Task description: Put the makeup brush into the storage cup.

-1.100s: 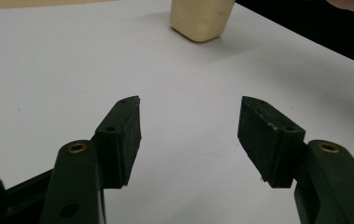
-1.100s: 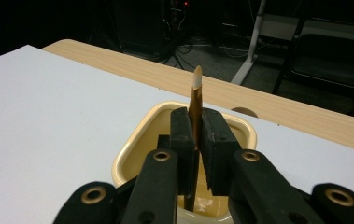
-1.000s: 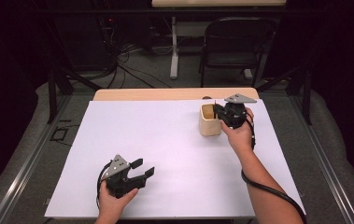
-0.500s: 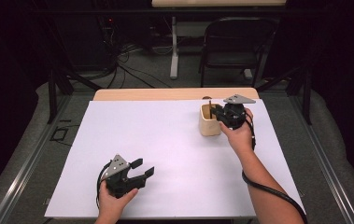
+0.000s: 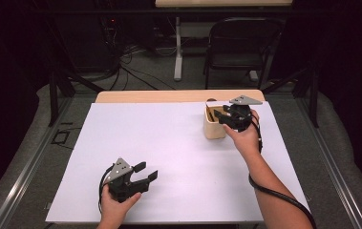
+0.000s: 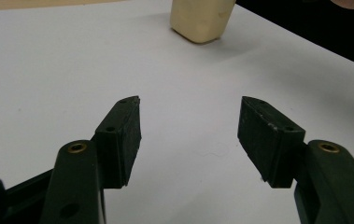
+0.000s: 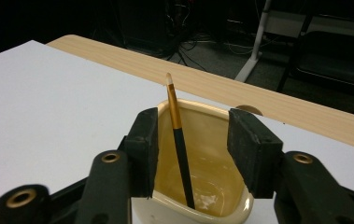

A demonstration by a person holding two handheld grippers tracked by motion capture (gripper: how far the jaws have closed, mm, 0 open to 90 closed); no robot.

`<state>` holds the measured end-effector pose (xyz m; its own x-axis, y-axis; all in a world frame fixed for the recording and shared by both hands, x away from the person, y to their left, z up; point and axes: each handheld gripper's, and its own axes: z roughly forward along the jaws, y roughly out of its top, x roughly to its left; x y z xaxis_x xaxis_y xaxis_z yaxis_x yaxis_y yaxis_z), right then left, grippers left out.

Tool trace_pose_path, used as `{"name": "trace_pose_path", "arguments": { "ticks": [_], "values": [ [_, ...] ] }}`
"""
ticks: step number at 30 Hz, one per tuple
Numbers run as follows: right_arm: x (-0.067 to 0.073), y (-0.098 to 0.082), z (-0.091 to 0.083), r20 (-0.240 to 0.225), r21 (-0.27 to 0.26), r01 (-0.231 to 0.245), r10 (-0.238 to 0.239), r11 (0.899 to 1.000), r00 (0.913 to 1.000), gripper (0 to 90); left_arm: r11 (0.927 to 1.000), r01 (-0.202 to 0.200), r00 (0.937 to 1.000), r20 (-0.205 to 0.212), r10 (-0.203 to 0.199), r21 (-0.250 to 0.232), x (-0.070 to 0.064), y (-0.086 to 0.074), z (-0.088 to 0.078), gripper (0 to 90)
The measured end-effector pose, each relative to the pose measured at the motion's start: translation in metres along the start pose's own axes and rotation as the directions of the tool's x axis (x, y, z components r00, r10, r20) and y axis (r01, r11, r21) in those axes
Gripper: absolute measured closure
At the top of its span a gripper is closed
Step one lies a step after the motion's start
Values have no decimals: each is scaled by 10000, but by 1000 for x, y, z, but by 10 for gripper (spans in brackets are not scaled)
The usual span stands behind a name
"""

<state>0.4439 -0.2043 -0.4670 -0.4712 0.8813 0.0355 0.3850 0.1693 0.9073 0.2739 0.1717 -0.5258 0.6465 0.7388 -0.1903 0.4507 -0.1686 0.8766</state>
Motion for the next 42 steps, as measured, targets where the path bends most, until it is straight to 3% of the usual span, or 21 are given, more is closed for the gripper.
{"name": "trace_pose_path", "arguments": {
  "ticks": [16,27,35,42],
  "values": [
    [5,-2,-4,-152,156,19,-17,9999,9999,449,10000,29,10000,-37,-29,-13,1,0,0,396],
    [11,-15,-28,-247,-16,-34,33,10000,9997,441,10000,6,10000,8,-6,4,0,1,2,396],
    [24,-34,-48,-544,-280,-136,121,9995,9984,438,10000,-14,10000,46,13,39,0,2,3,396],
    [42,-46,-60,-597,-312,571,-589,9979,9965,432,10000,-3,10000,58,3,37,-1,2,5,396]
  ]
}}
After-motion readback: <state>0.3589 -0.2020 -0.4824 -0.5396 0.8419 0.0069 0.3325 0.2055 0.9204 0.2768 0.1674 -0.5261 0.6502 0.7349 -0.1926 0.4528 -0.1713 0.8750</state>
